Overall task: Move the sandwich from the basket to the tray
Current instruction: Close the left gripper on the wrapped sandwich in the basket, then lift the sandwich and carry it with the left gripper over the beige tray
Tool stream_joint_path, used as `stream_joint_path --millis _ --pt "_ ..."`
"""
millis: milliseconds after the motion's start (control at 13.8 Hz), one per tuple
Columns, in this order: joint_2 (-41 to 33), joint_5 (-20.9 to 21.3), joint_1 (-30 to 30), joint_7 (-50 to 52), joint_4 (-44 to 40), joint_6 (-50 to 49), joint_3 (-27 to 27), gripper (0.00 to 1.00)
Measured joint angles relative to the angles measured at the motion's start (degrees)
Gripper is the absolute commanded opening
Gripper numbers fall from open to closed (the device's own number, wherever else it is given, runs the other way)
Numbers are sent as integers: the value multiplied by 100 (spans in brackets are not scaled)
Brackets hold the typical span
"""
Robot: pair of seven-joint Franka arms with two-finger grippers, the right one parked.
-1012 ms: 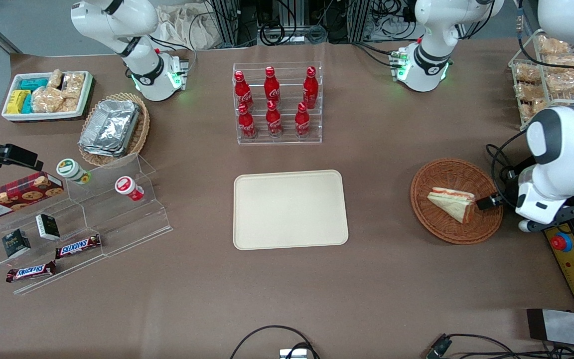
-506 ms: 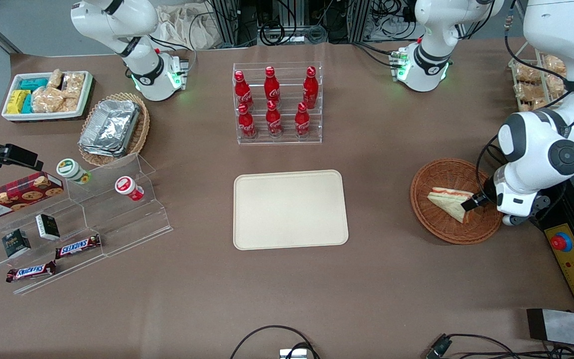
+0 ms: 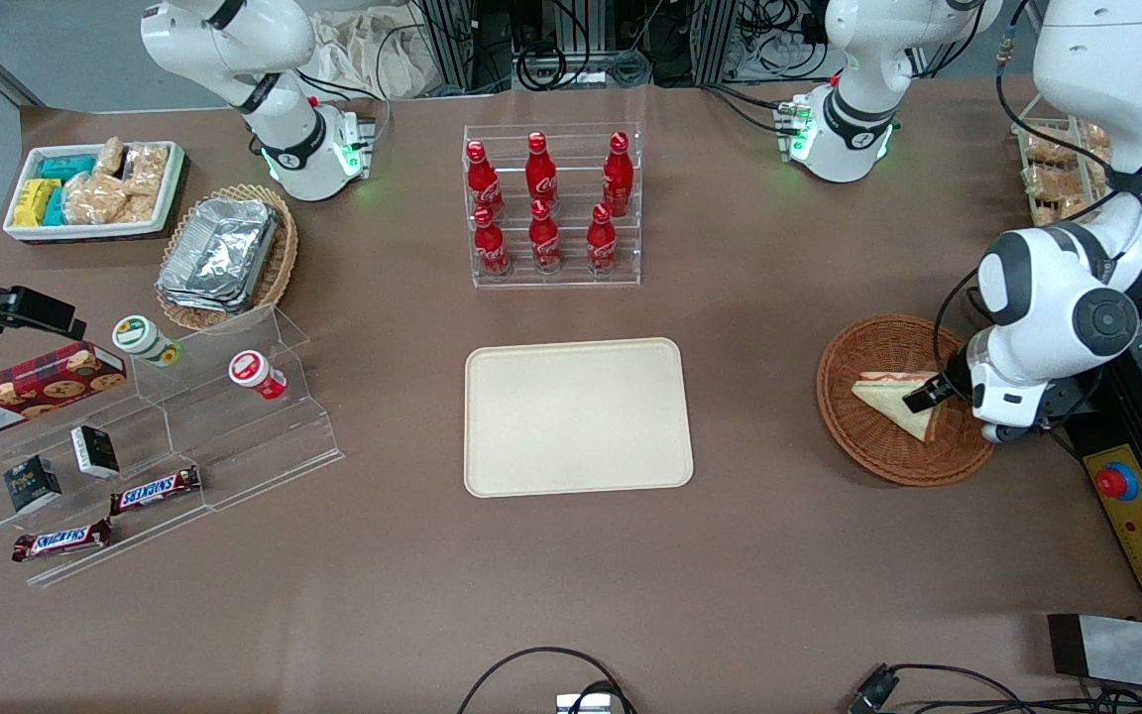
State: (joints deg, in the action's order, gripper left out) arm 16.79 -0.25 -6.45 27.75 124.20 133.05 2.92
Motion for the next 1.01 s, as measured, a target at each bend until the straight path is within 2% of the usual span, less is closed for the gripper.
stream_joint_path --millis 72,217,361,723,1012 --pt "31 0 3 0 -19 7 4 10" --pt "33 0 11 0 -117 -4 33 0" --pt "35 1 19 -9 -361 -300 64 0" --pt "56 11 34 -165 -1470 -1798 82 0" --pt "40 13 241 -1379 -2632 -3073 141 0"
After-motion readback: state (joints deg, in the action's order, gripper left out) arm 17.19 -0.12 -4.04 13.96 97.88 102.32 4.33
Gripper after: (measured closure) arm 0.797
